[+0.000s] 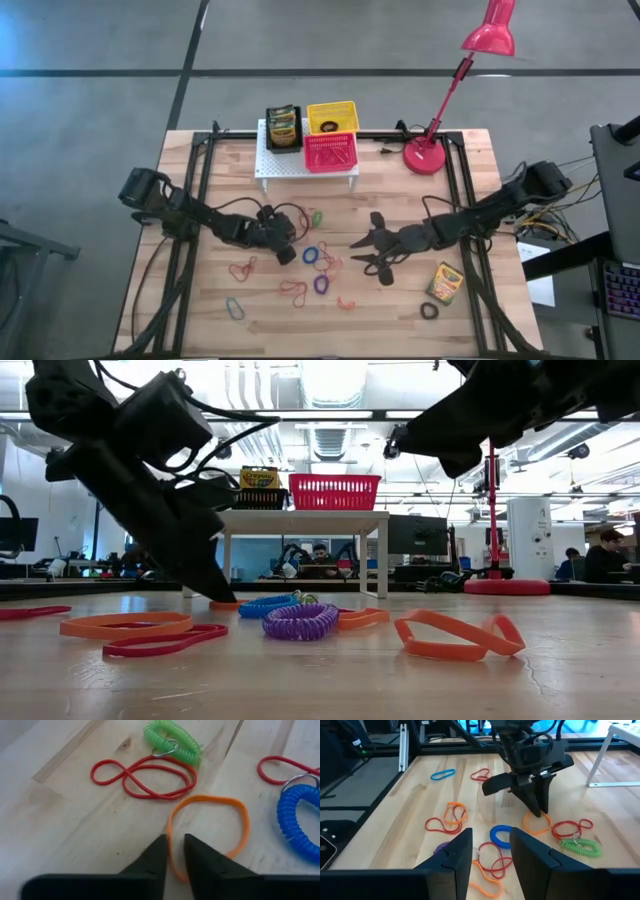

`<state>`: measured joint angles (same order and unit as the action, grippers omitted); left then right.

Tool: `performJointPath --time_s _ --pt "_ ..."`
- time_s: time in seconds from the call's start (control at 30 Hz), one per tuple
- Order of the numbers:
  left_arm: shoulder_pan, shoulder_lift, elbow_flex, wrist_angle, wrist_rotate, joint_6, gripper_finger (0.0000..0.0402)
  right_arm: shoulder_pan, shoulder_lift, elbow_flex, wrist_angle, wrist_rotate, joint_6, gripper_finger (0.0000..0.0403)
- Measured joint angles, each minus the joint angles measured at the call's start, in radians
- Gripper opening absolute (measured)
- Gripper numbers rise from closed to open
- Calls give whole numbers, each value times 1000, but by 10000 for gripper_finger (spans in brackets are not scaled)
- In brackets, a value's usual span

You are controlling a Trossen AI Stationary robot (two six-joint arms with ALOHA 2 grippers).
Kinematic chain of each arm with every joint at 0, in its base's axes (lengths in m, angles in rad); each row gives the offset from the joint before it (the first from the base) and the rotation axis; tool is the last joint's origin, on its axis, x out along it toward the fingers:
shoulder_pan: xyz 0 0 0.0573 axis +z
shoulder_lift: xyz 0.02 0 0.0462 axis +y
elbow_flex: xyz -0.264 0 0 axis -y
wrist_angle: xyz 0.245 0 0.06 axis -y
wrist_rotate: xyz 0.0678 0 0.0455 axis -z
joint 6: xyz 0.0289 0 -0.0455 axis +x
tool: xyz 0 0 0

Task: Pick & Place Office Desk Supplies
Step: Put the orange rubber band into the red bin on the shelf

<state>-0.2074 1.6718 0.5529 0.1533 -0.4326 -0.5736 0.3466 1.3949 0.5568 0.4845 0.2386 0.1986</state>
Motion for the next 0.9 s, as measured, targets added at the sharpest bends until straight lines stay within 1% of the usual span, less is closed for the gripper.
performJointPath --time_s 0.07,0.1,0.23,0.4,0.53,0.63,0.73,0.8,0.9 --pt "1 -9 0 5 21 20 24 0 10 3 -2 0 0 120" --pt "1 -13 -1 7 31 27 13 0 15 7 0 0 0 119" --pt "-1 -42 15 -7 45 43 5 0 14 7 -4 0 -8 114" --pt "-1 -111 103 0 45 126 2 0 4 7 -16 -1 -17 108" --pt "14 -140 227 -3 44 249 1 12 3 5 -41 -1 8 103" --pt "38 -140 360 -97 28 358 1 29 5 -2 -40 -3 32 99" --pt "75 -137 501 -187 -42 458 1 43 15 -3 -39 -3 35 95" --pt "112 -137 573 -226 -84 513 0 47 20 -3 -32 -3 38 93" --pt "189 -137 646 -233 -96 572 0 49 21 -3 -32 0 37 91"
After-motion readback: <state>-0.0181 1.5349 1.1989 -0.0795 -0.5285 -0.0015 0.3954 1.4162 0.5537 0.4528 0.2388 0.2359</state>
